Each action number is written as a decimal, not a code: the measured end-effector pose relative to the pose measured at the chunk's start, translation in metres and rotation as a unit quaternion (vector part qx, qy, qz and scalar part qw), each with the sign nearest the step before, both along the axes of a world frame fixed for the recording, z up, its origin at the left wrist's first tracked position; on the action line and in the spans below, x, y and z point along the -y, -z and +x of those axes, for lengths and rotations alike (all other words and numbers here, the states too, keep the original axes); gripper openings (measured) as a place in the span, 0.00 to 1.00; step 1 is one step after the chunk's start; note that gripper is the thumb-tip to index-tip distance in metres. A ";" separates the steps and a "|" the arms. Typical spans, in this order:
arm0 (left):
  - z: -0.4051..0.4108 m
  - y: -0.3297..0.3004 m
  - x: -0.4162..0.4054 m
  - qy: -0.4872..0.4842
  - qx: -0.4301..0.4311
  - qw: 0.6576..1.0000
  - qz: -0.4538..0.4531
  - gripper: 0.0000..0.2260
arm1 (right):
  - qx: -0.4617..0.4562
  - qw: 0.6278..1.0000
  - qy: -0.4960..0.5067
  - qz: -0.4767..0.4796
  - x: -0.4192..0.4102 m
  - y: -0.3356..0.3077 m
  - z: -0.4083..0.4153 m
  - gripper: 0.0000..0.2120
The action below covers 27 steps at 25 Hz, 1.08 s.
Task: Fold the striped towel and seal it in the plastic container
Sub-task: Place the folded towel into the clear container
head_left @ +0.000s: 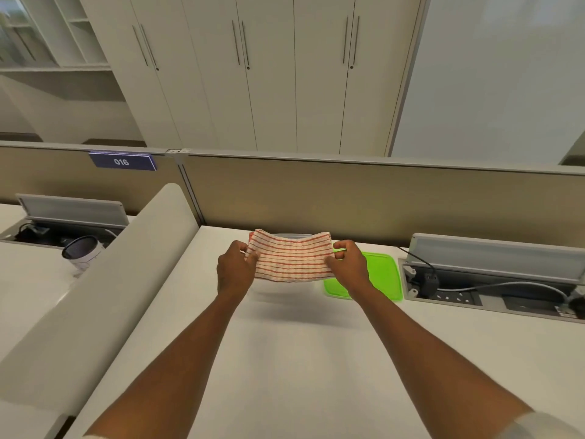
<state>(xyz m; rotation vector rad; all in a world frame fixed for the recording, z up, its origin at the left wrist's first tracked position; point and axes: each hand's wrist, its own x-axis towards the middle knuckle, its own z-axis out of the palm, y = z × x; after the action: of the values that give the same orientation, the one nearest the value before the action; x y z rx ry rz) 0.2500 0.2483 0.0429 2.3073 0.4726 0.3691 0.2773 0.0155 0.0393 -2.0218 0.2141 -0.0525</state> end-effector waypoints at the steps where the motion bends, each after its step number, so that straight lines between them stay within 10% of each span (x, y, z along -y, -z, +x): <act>1: 0.007 0.001 -0.007 -0.002 0.000 1.000 -0.002 0.11 | 0.000 1.000 -0.002 -0.003 -0.008 0.000 0.008 0.15; 27: 0.075 0.057 -0.039 -0.002 -0.078 0.994 0.080 0.16 | 0.035 0.944 -0.041 -0.326 -0.052 0.045 0.083 0.13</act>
<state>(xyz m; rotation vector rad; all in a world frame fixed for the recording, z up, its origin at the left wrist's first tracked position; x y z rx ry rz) 0.3246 0.2869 -0.0140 2.5029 0.5428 0.2356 0.3605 0.0673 -0.0058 -2.6823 0.0687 -0.1597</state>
